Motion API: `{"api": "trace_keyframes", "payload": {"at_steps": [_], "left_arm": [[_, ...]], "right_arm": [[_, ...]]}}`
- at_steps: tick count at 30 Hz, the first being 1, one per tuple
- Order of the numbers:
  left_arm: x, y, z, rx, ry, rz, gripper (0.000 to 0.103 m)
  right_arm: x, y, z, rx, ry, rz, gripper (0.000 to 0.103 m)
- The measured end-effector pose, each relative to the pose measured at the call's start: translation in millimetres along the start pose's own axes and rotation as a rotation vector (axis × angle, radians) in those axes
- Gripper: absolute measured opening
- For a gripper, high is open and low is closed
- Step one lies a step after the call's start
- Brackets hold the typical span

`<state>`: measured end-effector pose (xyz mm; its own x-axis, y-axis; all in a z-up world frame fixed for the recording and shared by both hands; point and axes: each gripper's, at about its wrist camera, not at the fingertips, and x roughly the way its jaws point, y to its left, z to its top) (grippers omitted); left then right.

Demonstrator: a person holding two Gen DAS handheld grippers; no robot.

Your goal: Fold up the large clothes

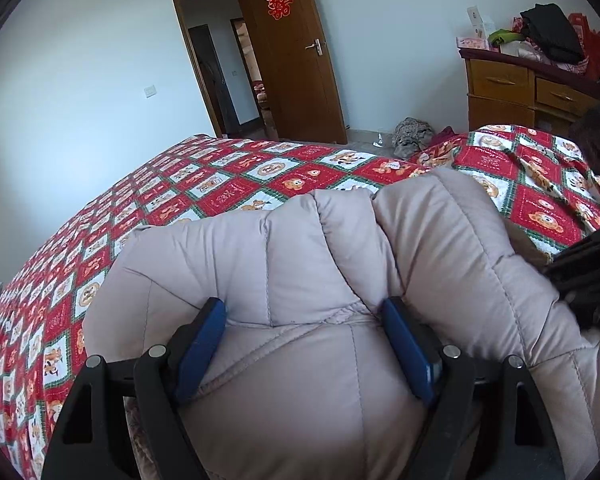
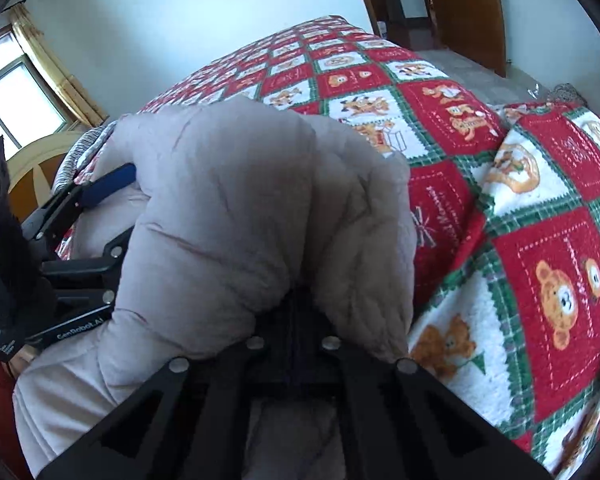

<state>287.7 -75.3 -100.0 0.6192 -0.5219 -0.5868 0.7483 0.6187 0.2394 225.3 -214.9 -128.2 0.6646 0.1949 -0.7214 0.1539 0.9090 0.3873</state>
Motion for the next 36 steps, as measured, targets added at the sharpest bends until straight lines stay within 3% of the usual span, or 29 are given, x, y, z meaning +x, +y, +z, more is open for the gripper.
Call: {"api": "trace_keyframes", "payload": {"at_steps": [2,4,7,9,10,11,12,18,23,27,30,33,35,36], "left_arm": [[-0.5,-0.2,-0.2,0.001,-0.003,0.003,0.081],[0.2,1.1,0.0,-0.004,-0.002,-0.004,0.081],[0.7,1.4,0.0,-0.006,-0.002,-0.006,0.081],[0.2,0.8,-0.3,-0.005,-0.005,-0.003,0.081],[-0.3,0.6,-0.3,-0.005,-0.007,-0.001,0.081],[-0.9,0.4,-0.4,-0.004,-0.009,0.002,0.081],[-1.3,0.0,-0.4,-0.002,-0.011,0.006,0.081],[1.2,-1.0,0.3,0.002,-0.002,0.015,0.081],[11.7,-3.2,2.4,0.001,0.025,0.057,0.081],[10.0,-5.1,1.8,0.011,0.025,0.080,0.082],[-1.6,-9.9,2.5,0.050,0.007,0.136,0.084],[-30.8,5.1,5.8,-0.006,0.010,0.143,0.085],[-56.1,24.8,1.8,-0.105,-0.011,0.097,0.085],[-66.6,37.1,-3.1,-0.163,-0.011,0.055,0.090]], "right_arm": [[-22.7,-6.7,6.4,0.055,-0.052,0.032,0.007],[-55.5,-4.2,11.1,0.050,-0.160,0.038,0.019],[-75.3,5.0,13.9,0.026,-0.209,0.057,0.073],[-67.9,16.3,16.6,-0.011,-0.174,0.110,0.071],[-61.0,21.6,18.1,-0.040,-0.156,0.101,0.054],[-48.7,29.6,19.3,-0.081,-0.122,0.049,0.026],[-34.1,34.0,18.9,-0.096,-0.083,0.031,0.018],[-2.3,18.7,0.9,-0.026,-0.028,0.046,0.017],[15.6,10.8,-4.2,0.016,-0.047,0.033,0.011],[5.9,14.7,-6.8,0.005,-0.064,0.016,0.011],[-11.3,10.5,-3.7,0.033,-0.041,0.048,0.017],[-43.1,-1.1,0.8,0.097,-0.053,0.118,0.043],[-82.8,-12.1,0.7,0.099,-0.161,0.139,0.092],[-94.3,-15.5,1.4,0.088,-0.183,0.133,0.100]]}}
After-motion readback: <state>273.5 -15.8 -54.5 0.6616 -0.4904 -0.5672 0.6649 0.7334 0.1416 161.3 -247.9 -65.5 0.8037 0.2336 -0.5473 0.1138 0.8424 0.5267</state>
